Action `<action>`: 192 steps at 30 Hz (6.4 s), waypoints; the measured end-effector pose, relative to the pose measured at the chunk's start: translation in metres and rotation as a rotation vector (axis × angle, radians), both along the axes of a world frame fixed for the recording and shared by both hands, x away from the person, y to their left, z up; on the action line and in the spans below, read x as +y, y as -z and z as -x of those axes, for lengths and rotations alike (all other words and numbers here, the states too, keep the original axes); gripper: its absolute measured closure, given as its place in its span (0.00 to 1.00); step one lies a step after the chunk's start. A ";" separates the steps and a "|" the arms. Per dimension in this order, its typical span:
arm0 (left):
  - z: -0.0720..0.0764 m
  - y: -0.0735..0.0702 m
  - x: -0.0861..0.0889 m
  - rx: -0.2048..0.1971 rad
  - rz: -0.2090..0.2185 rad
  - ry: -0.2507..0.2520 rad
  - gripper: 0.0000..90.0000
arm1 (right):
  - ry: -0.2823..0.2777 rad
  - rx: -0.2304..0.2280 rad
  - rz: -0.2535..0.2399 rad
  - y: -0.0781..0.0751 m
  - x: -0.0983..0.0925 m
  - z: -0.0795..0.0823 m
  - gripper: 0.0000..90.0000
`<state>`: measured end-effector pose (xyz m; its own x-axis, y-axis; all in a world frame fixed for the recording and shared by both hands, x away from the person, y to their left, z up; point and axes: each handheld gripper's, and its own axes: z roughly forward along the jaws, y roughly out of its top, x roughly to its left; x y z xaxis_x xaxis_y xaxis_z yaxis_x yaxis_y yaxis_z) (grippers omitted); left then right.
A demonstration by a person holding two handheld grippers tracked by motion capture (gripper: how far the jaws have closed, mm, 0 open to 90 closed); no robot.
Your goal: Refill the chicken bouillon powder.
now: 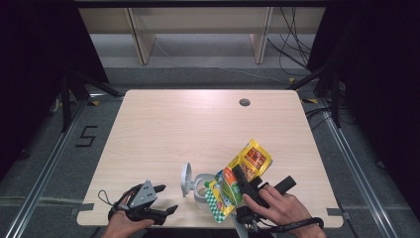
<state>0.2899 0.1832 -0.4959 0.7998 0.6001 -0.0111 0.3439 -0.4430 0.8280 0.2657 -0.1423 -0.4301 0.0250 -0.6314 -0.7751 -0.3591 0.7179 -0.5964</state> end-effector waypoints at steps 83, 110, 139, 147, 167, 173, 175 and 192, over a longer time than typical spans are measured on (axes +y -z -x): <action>0.000 -0.001 0.000 0.001 -0.019 0.008 0.24 | 0.105 0.190 -0.040 -0.024 0.001 -0.008 0.59; 0.000 -0.001 0.001 0.007 -0.024 0.015 0.24 | 0.106 0.170 -0.026 -0.022 0.005 -0.005 0.60; 0.000 0.000 0.000 -0.004 -0.022 0.012 0.24 | 0.088 0.151 0.006 -0.022 0.010 -0.001 0.60; -0.001 0.000 0.000 -0.018 -0.018 0.025 0.24 | 0.080 0.170 0.028 -0.023 0.010 -0.004 0.60; -0.001 -0.001 0.001 -0.015 -0.026 0.024 0.24 | 0.075 0.134 0.013 -0.022 0.010 0.000 0.60; -0.001 -0.001 0.001 -0.019 -0.032 0.026 0.24 | 0.090 0.143 0.014 -0.020 0.008 -0.002 0.60; 0.001 0.000 0.000 0.004 -0.011 0.006 0.24 | 0.082 0.136 0.016 -0.021 0.008 -0.001 0.60; 0.001 0.000 -0.001 0.005 0.001 -0.001 0.24 | 0.079 0.118 0.035 -0.022 0.010 0.000 0.60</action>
